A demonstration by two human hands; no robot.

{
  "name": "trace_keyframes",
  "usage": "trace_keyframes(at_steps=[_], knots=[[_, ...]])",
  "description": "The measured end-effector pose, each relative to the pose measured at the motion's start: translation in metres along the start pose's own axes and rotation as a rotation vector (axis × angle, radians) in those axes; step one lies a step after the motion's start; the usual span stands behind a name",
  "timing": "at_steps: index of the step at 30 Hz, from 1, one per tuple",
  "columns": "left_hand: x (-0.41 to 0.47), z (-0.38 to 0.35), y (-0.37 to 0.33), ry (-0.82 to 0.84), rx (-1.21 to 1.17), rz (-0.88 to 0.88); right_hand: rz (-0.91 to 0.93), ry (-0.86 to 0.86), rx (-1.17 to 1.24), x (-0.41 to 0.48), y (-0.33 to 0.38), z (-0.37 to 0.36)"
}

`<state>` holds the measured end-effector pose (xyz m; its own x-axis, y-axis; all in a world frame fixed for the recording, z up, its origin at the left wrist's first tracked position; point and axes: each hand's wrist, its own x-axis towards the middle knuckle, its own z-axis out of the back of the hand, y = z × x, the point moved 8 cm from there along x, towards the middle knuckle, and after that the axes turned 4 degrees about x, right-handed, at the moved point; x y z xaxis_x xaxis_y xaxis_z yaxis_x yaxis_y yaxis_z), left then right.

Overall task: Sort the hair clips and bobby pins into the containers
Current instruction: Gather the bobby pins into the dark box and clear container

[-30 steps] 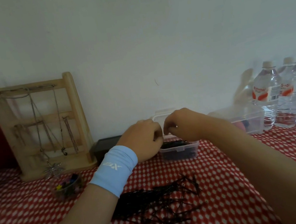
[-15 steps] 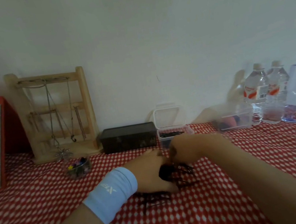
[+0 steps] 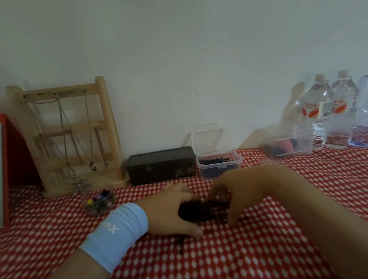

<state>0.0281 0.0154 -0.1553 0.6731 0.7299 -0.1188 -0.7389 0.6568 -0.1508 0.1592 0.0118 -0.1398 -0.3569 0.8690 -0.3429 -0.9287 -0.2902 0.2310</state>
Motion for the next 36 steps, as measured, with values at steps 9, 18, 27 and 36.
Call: trace_keyframes(at_steps=[9, 18, 27, 36], knots=[[0.0, -0.001, 0.0, -0.053, -0.039, 0.027, 0.124, -0.225, 0.123, 0.006, 0.005, 0.012], [0.004, 0.01, -0.003, -0.178, 0.083, -0.013, 0.078, -0.223, 0.08, 0.006, -0.003, 0.01], [-0.005, 0.007, 0.018, -0.036, 0.045, 0.155, 0.04, -0.201, 0.063, 0.001, -0.009, 0.012], [-0.006, 0.014, 0.012, -0.118, -0.112, 0.114, 0.106, -0.296, 0.103, 0.005, 0.003, 0.014]])
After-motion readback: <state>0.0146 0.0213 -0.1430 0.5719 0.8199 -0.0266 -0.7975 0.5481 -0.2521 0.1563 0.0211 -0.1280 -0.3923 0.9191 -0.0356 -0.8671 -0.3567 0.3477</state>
